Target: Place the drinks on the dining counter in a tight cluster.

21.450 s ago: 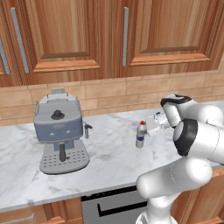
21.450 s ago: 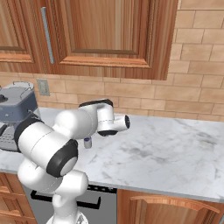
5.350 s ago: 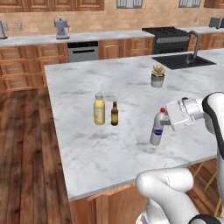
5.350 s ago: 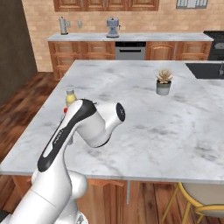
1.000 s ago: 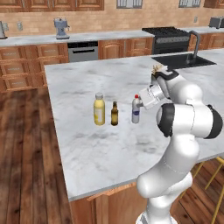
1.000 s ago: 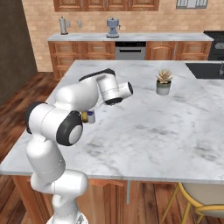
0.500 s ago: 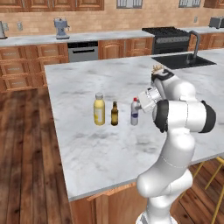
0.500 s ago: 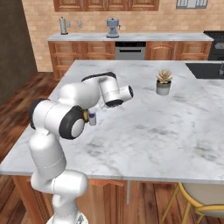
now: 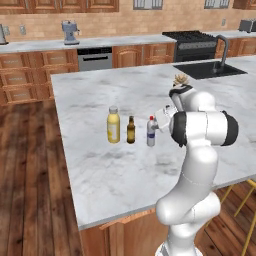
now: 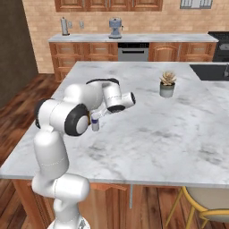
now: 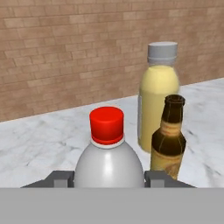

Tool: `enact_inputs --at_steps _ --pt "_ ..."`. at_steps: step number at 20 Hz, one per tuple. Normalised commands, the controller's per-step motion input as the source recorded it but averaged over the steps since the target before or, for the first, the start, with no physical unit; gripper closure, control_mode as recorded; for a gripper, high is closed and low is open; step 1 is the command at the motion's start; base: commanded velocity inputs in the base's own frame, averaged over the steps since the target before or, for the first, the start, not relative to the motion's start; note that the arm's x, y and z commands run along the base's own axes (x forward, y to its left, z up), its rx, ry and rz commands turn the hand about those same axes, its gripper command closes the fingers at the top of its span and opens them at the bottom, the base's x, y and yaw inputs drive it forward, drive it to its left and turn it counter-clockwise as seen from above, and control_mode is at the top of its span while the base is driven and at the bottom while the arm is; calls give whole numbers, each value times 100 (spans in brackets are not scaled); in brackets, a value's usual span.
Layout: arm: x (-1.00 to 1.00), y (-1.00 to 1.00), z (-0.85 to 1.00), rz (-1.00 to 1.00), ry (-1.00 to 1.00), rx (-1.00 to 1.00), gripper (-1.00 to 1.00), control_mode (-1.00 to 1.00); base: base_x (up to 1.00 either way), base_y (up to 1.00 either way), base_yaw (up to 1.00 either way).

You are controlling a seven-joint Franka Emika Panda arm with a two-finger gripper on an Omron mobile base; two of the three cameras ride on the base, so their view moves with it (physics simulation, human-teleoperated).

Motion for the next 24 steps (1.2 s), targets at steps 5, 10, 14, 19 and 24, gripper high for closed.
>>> enact_inputs --at_steps 5,10,14,19,24 --pt "40 3 0 0 0 0 100 -100 0 0 0" --pt "43 0 -2 -1 0 0 100 -100 0 0 0" --pt "42 0 -8 -1 0 0 100 -100 0 0 0" --pt "25 0 -28 0 0 0 100 -100 0 0 0" --pt "23 0 -38 0 0 0 100 -100 0 0 0"
